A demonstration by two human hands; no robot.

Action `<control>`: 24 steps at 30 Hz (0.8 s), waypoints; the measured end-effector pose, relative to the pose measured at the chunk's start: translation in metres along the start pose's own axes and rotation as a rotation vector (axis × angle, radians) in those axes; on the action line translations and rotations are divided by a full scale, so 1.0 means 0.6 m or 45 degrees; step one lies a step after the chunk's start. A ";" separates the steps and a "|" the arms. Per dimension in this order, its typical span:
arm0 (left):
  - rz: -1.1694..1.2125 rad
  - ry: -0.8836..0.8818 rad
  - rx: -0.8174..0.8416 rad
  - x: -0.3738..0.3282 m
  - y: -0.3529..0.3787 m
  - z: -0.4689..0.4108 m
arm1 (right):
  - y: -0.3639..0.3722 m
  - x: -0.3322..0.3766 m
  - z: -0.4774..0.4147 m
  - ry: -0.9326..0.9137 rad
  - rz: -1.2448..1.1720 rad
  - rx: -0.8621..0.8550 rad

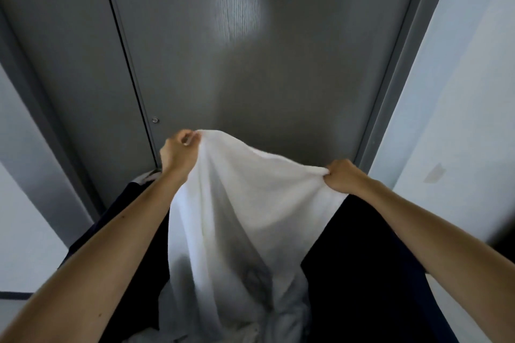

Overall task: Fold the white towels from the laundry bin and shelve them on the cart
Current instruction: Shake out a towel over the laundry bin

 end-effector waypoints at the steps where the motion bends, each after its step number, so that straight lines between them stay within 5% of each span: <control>1: -0.016 -0.008 0.057 -0.001 0.016 0.009 | 0.008 0.014 0.005 -0.022 -0.037 0.059; 9: -0.665 0.521 0.693 -0.016 0.134 0.105 | 0.088 0.059 0.031 0.132 -0.711 0.256; 14: -0.830 0.446 0.852 0.013 0.145 0.120 | 0.144 0.098 0.051 0.242 -1.130 0.400; 17: -0.577 0.154 0.880 0.037 0.148 0.118 | 0.156 0.122 0.060 0.278 -1.267 0.425; 20: -0.020 -0.208 0.855 0.060 0.152 0.130 | 0.170 0.147 0.077 0.284 -1.423 0.507; 24: 0.368 -0.235 0.668 0.060 0.142 0.167 | 0.183 0.157 0.097 0.256 -1.477 0.564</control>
Point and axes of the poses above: each hand's wrist, its own z-axis away from the middle knuckle, its own y-axis out of the palm, x = y × z, the point moved 10 cm from there along -z, towards the middle knuckle, and after that the axes turned 2 degrees about -x, right-handed, at the moved point
